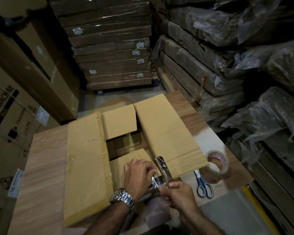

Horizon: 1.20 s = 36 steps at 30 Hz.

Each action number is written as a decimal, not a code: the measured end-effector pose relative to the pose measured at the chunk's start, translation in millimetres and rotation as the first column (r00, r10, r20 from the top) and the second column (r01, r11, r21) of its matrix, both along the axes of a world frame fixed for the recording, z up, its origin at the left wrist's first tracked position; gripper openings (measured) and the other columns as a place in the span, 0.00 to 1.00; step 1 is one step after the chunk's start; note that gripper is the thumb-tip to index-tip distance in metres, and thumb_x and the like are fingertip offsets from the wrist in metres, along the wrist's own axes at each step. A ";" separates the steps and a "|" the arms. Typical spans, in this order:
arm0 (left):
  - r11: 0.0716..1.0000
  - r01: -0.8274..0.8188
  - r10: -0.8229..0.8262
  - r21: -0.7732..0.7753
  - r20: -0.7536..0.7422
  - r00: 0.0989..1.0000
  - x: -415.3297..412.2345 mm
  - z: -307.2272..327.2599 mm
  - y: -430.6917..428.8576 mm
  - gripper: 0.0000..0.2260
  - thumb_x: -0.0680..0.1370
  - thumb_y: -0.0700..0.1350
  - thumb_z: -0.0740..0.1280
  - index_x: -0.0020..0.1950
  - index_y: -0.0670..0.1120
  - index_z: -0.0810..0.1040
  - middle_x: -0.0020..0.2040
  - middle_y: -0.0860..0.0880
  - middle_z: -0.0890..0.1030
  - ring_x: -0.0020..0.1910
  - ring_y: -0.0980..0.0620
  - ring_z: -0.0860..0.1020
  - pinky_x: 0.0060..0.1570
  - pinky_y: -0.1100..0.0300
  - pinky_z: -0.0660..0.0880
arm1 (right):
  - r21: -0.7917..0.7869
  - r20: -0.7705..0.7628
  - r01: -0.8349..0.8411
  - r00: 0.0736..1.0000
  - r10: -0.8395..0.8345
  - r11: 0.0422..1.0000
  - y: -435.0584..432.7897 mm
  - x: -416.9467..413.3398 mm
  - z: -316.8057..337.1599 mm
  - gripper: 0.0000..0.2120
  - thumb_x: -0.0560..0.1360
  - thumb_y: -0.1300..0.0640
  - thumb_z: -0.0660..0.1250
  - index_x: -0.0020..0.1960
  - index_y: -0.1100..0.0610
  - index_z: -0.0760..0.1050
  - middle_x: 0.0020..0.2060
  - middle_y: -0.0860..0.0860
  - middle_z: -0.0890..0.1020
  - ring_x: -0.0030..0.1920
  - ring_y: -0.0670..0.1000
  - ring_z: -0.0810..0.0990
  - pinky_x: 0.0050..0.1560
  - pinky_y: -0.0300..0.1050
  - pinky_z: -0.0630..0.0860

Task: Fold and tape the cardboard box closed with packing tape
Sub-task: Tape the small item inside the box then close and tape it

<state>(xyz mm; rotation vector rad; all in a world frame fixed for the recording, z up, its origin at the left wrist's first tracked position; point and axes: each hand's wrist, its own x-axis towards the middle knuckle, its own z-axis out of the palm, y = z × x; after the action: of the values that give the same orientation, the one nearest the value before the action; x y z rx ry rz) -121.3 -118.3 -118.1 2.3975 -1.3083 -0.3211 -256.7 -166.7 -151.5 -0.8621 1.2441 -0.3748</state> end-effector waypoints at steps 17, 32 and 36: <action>1.000 0.003 -0.003 0.004 -0.001 1.000 1.8 -6.8 -0.9 0.07 0.76 0.56 0.65 0.45 0.57 0.81 0.39 0.62 0.75 0.48 0.59 0.66 0.51 0.57 0.60 | -0.173 -0.003 -0.039 0.999 0.039 0.984 0.2 -4.3 -12.5 0.15 0.65 0.68 0.77 0.45 0.62 0.73 0.28 0.53 0.82 0.27 0.48 0.78 0.27 0.40 0.73; 0.999 -0.047 0.047 0.012 -0.026 0.999 -4.2 -8.7 0.4 0.07 0.77 0.55 0.64 0.48 0.58 0.81 0.44 0.62 0.76 0.51 0.58 0.66 0.51 0.58 0.59 | -0.328 0.057 -0.004 0.998 0.024 0.945 3.7 -4.2 -32.5 0.18 0.62 0.70 0.79 0.44 0.63 0.72 0.26 0.55 0.82 0.30 0.48 0.80 0.44 0.48 0.77; 0.999 -0.031 0.030 -0.024 -0.035 0.999 -5.9 -10.0 4.8 0.06 0.79 0.54 0.63 0.50 0.58 0.80 0.45 0.63 0.75 0.51 0.60 0.65 0.49 0.60 0.58 | -0.345 0.067 0.006 0.998 0.018 0.939 5.6 -4.2 -36.4 0.19 0.62 0.69 0.79 0.45 0.61 0.72 0.28 0.56 0.83 0.32 0.50 0.81 0.46 0.50 0.77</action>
<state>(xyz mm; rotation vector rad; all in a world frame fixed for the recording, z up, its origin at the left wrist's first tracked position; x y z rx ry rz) -127.2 -113.5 -128.1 2.3785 -1.2518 -0.3348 -260.9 -161.1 -187.9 -1.1420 1.1273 -0.6258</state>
